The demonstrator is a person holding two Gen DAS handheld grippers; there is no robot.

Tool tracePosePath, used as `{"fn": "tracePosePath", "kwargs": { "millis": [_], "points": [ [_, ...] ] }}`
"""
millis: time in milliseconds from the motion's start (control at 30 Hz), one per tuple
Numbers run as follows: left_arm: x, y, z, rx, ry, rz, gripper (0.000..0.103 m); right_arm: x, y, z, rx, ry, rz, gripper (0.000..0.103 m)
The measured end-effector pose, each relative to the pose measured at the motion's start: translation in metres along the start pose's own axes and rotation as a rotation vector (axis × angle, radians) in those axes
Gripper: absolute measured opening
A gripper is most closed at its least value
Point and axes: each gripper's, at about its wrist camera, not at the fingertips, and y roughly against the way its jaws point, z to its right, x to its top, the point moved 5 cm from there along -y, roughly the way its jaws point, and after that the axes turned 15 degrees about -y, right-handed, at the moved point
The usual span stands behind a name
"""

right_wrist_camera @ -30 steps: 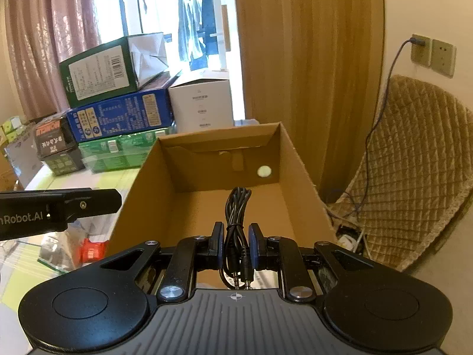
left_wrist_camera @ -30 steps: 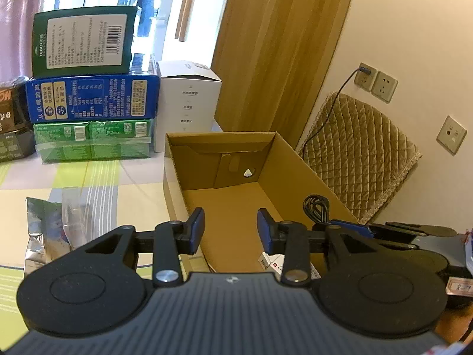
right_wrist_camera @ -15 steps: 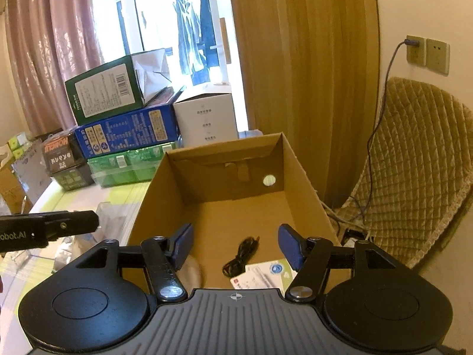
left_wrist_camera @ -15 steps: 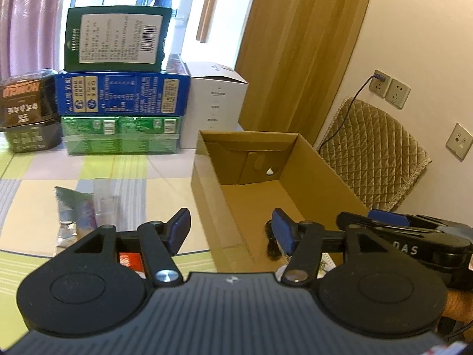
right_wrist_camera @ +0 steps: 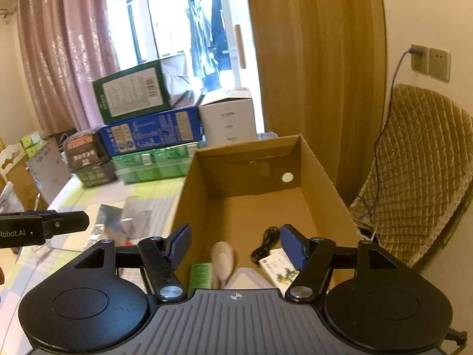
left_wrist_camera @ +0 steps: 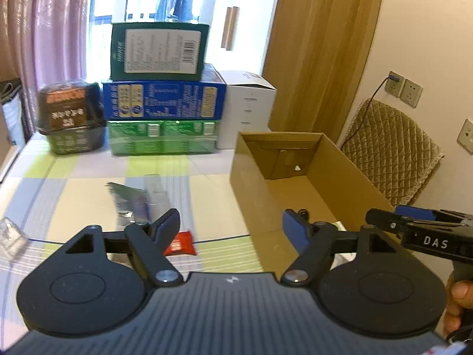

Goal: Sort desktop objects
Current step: 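Move both open tools back over the table toward the plastic holder and foil bag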

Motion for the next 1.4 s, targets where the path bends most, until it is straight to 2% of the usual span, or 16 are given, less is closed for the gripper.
{"fn": "tracePosePath", "kwargs": {
  "millis": [467, 1000, 1400],
  "points": [
    [-0.024, 0.048, -0.038, 0.079, 0.025, -0.012, 0.087, -0.024, 0.013, -0.069, 0.078, 0.081, -0.021, 0.078],
    [-0.069, 0.082, -0.102, 0.18, 0.085, -0.049, 0.101, -0.065, -0.002, -0.141, 0.152, 0.179, -0.097, 0.088],
    [-0.101, 0.095, -0.138, 0.234, 0.131, -0.076, 0.101, -0.085, -0.015, -0.171, 0.165, 0.221, -0.131, 0.101]
  ]
}}
